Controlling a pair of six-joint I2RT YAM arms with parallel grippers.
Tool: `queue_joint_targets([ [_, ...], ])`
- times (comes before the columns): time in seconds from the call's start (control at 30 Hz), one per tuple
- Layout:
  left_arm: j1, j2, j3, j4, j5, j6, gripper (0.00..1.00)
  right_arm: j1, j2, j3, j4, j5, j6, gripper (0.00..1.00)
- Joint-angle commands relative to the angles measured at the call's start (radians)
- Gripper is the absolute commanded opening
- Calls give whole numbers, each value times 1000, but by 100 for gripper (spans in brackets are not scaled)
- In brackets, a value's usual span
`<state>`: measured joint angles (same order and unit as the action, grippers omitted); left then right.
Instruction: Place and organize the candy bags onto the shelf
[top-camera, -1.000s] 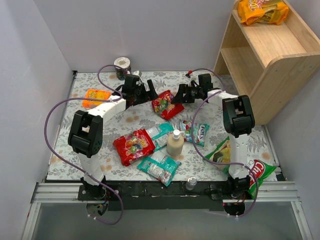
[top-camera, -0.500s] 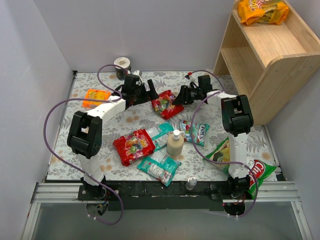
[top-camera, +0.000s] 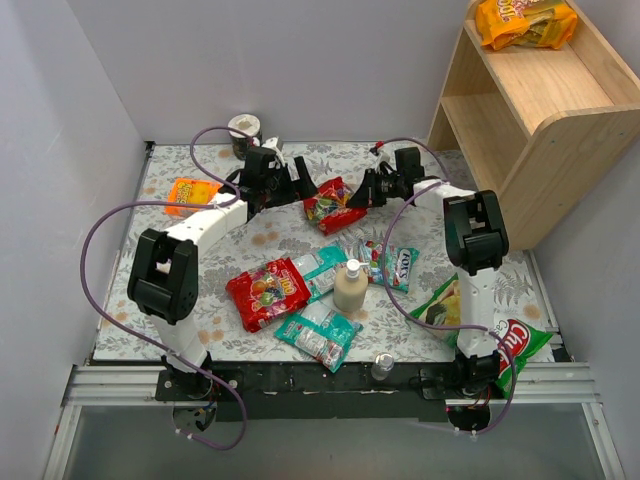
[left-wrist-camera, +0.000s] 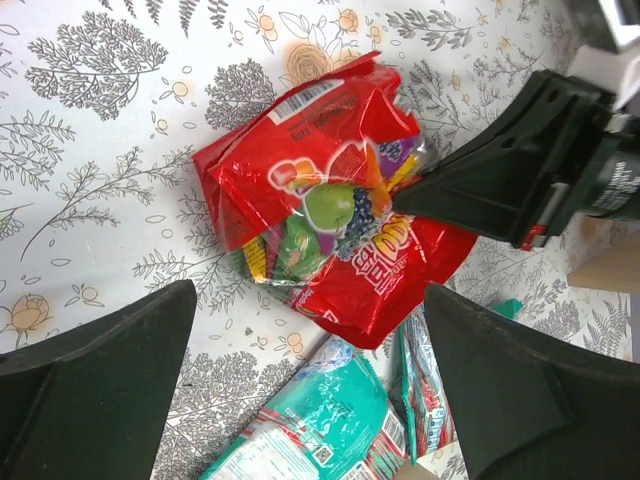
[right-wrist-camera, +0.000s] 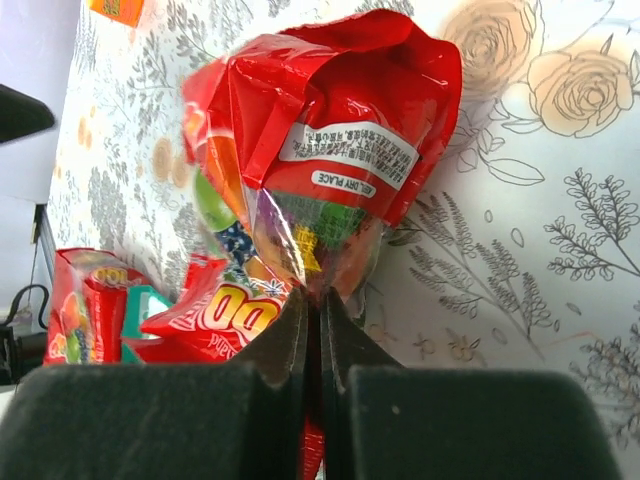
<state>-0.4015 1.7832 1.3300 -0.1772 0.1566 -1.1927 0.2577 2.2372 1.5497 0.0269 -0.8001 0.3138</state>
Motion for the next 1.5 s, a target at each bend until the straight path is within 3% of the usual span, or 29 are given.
queue_joint_targets([
  [0.0, -3, -100, -31, 7, 8, 10, 98, 3, -190, 84, 27, 15, 42, 1],
  [0.2, -3, -171, -77, -1, -37, -10, 98, 2, -321, 157, 56, 70, 102, 1],
  [0.33, -3, -272, -178, 33, -234, -56, 98, 3, -370, 225, 51, 90, 125, 1],
  [0.47, -3, -341, -247, 48, -324, -68, 98, 3, -438, 277, 48, 130, 137, 1],
  [0.67, -3, -390, -308, 77, -339, -73, 98, 3, -520, 390, 24, 298, 108, 1],
  [1.07, -3, -364, -308, 74, -269, -61, 98, 2, -685, 480, 39, 778, -15, 1],
  [1.33, -3, -354, -305, 90, -221, -56, 98, -8, -697, 486, 74, 1280, -204, 1],
  [1.47, -5, -343, -304, 90, -206, -59, 98, -8, -705, 463, 184, 1475, -303, 1],
])
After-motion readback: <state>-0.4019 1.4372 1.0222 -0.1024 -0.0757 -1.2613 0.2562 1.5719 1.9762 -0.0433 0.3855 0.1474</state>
